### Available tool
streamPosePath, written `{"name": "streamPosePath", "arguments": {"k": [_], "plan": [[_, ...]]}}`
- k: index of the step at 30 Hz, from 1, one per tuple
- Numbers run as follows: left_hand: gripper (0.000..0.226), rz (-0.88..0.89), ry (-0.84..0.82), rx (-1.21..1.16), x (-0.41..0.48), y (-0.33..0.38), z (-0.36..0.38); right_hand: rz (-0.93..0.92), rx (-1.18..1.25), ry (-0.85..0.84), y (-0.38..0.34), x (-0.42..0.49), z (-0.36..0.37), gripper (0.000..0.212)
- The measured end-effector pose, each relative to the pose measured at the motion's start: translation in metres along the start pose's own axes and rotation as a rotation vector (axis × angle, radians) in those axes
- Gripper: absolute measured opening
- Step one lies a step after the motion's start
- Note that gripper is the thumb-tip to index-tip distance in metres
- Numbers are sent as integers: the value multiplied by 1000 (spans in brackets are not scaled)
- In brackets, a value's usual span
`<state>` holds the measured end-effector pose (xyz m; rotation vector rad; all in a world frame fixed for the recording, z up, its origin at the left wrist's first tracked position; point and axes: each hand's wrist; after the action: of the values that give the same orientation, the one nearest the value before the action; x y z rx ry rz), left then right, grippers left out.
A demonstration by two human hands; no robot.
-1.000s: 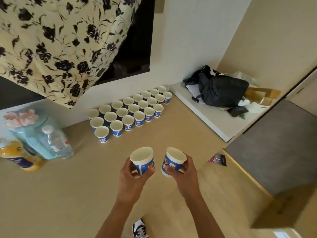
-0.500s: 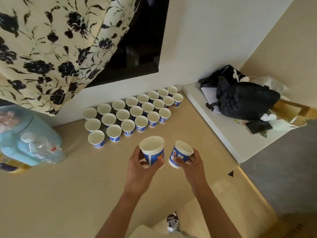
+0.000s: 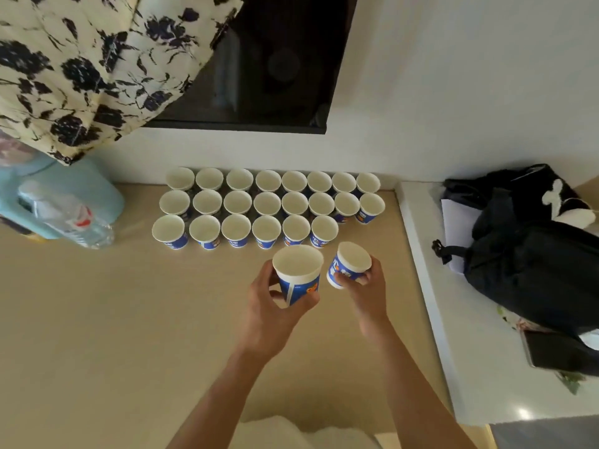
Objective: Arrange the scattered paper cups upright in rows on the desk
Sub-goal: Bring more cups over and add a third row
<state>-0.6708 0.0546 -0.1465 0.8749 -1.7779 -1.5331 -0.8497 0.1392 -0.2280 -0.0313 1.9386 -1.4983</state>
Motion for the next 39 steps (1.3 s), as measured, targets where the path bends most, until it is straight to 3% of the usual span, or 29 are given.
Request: {"name": "streamPosePath", "arguments": {"k": [5, 12, 18, 39], "plan": [[51, -42, 49, 50, 5, -3, 51, -12, -107, -33, 1, 70, -29, 61], [54, -74, 66, 92, 2, 1, 71, -75, -258, -74, 16, 135, -30, 61], [59, -94, 105, 130, 0, -1, 70, -80, -235, -113, 26, 174, -18, 72], [58, -107, 87, 156, 2, 4, 73, -119, -179, -105, 31, 194, -4, 72]]}}
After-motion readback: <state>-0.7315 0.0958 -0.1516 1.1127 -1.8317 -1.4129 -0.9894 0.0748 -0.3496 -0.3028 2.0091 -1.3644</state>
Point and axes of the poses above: each hand's wrist, its own x-axis towards the middle knuckle, its own z-axis out of the palm, y = z × x, and after that the axes turned 12 degrees about z, right-handed
